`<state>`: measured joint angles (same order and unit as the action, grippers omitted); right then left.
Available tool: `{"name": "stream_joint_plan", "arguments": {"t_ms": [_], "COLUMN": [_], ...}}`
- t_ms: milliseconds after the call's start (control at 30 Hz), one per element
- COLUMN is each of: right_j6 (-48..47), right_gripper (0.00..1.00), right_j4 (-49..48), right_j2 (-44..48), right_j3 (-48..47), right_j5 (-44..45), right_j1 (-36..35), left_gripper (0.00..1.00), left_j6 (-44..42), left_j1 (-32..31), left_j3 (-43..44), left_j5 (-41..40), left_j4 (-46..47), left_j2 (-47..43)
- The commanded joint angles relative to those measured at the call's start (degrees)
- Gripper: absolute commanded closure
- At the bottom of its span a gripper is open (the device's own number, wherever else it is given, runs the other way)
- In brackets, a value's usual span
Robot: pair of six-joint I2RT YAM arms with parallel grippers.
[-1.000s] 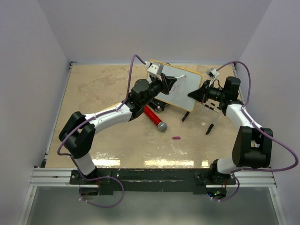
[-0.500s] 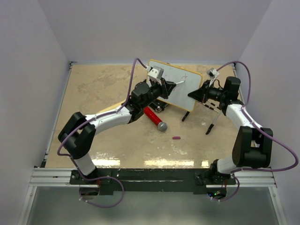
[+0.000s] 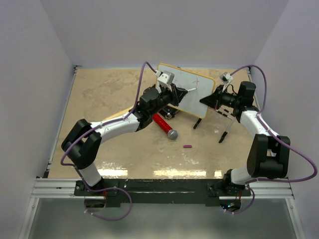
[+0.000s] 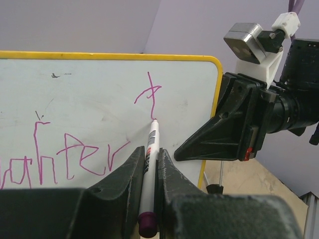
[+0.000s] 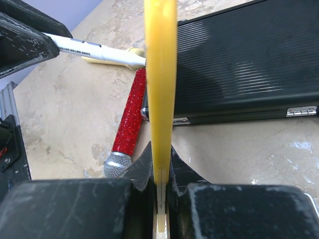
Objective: Write a sentence on the whiteboard
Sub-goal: Write with the whiteboard marker without the cap on the whiteboard.
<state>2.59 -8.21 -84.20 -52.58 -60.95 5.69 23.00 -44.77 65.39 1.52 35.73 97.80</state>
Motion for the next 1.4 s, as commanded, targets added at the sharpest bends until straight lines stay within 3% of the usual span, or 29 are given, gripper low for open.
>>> {"name": "stream_joint_plan", "arguments": {"t_ms": [0, 367, 900, 1367], "right_j6": [-2.24, -2.33, -2.24, -2.33], "right_gripper": [1.00, 1.00, 1.00, 1.00], "right_j4": [0.12, 0.30, 0.47, 0.47], "right_j2": [2.03, 1.94, 1.76, 1.85], "right_j3": [-0.95, -1.04, -1.12, -1.12], "right_j5": [0.65, 0.83, 0.92, 0.83], "right_j1": [-0.42, -0.42, -0.42, -0.42], "left_gripper": [1.00, 1.00, 1.00, 1.00], "left_j6": [0.02, -0.24, -1.82, -2.79], "left_j1": [-0.23, -0.23, -0.14, -0.14], "left_j3": [3.61, 3.96, 10.20, 10.29], "left_j5": [1.20, 2.70, 1.91, 0.33], "left_j4": [0.66, 2.95, 0.40, -0.83], "left_j2": [-0.42, -3.93, 1.16, 2.04]}}
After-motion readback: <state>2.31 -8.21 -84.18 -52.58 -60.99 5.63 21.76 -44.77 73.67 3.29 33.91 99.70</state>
